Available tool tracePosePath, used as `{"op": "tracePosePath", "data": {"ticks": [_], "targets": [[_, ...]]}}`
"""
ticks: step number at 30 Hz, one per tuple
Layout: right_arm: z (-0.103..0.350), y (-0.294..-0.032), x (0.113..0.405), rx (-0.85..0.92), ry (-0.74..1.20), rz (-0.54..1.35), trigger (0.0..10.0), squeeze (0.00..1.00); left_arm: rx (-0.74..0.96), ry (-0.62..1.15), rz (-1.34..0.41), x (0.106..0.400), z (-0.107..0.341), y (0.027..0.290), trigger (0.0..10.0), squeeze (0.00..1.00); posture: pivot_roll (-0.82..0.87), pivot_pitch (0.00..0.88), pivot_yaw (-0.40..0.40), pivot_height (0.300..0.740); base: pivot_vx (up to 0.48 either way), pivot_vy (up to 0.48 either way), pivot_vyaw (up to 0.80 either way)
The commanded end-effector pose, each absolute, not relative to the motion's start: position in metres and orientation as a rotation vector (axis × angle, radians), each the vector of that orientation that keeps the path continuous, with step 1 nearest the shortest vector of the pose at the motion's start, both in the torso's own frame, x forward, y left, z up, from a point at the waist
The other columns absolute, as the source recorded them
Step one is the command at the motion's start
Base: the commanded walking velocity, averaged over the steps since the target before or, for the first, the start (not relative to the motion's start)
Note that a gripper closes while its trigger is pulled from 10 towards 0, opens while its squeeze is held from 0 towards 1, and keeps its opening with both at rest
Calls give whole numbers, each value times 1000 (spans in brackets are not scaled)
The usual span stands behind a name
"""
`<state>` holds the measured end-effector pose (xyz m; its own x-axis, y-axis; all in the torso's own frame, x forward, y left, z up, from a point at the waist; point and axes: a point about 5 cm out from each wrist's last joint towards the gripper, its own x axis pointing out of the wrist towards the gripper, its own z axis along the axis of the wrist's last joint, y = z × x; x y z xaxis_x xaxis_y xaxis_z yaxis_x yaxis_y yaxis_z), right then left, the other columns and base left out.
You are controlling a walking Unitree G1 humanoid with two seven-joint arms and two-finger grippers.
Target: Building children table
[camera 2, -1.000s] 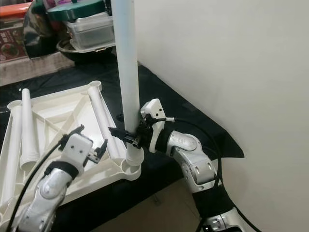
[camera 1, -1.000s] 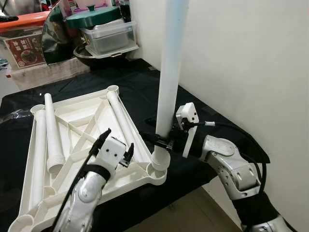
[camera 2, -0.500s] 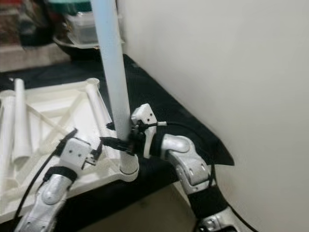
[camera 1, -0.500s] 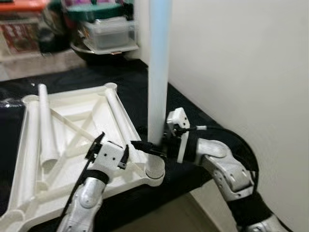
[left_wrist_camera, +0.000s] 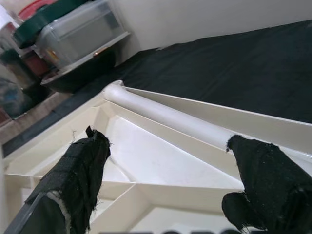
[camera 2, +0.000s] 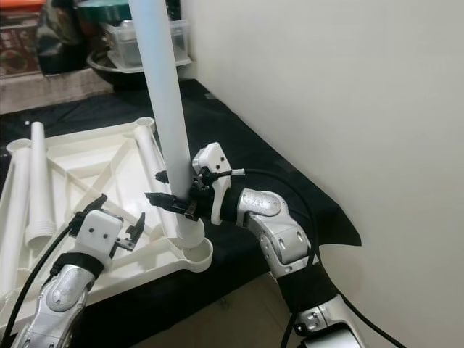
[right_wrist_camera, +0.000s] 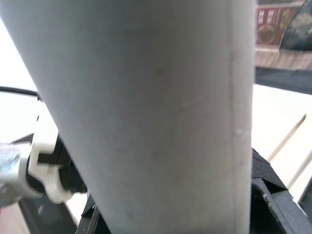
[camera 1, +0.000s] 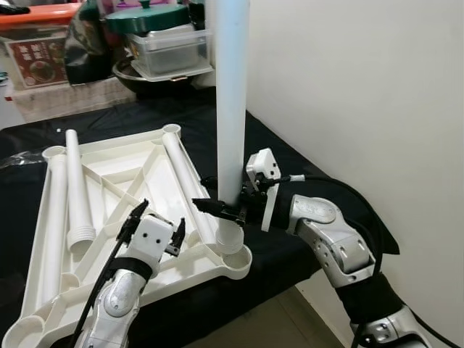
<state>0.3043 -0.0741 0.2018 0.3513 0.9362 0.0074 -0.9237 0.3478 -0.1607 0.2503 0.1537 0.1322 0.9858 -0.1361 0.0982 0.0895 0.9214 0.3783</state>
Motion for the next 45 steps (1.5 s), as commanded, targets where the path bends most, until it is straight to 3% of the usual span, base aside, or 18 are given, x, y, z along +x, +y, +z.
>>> {"op": "tracePosePath", "data": {"ticks": [1,17,31,45], "targets": [[207,-76,301,-136,-126,1230,10000,0,365,-119,-106,250,131,151,10000,0,35,0,-23,740,0,0,0],[203,-73,290,-185,-99,1334,10000,0,370,-102,-126,249,130,159,10000,0,44,0,-12,740,0,0,0],[201,-61,299,16,-153,1119,10000,0,364,-111,-149,250,130,147,10000,0,45,0,12,740,0,0,0],[205,-63,306,71,-170,1021,10000,0,298,-132,-144,251,134,146,10000,0,41,0,13,740,0,-214,561]]}}
